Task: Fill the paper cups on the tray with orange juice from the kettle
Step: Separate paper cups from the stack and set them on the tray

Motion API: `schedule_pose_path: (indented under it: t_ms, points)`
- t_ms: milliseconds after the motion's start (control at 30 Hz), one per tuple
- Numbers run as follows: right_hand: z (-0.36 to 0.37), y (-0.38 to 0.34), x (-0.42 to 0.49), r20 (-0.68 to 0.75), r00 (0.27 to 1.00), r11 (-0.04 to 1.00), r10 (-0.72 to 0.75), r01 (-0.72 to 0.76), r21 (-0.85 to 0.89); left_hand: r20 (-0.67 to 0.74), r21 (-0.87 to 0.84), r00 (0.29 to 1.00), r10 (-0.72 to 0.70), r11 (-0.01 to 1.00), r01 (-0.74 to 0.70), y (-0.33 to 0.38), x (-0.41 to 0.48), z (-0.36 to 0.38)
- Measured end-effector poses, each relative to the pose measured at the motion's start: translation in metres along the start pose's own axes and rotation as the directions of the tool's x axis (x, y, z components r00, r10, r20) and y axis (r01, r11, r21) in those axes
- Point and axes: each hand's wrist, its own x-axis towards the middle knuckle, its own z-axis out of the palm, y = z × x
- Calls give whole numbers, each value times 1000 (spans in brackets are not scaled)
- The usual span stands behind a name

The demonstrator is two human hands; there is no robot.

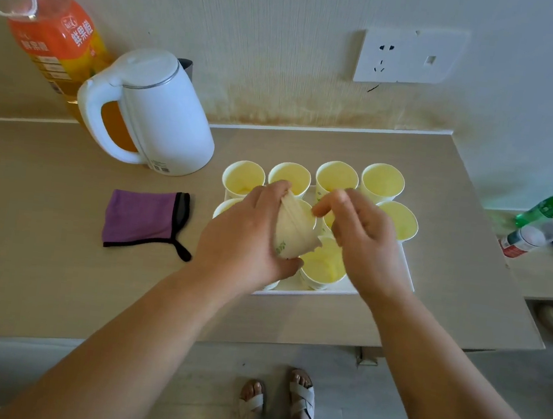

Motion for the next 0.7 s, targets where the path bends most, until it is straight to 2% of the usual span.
schedule_pose_path:
  t_ms: [67,133,233,367,567,700]
  points:
    - [-8,-1,13,13,986,983,166,-165,-86,-80,90,981,176,982,-169,-7,-2,5]
    - [-12,2,21,99,955,955,280,-267,-131,-132,129,958,256,962,-240,-13,-2,9]
    - [-9,4,23,183,960,965,213,-177,-195,-122,66,953,277,960,-271,-12,-1,10]
    - [-9,0,23,165,983,982,78,-47,-185,-19,-91,975,223,970,-224,-8,-4,5]
    - [-15,0,23,220,970,995,104,-99,-30,31,-179,980,199,965,-190,-5,-6,-2]
    - [-17,3,22,234,965,993,120,-120,-15,67,-220,979,195,959,-176,-7,-9,-7]
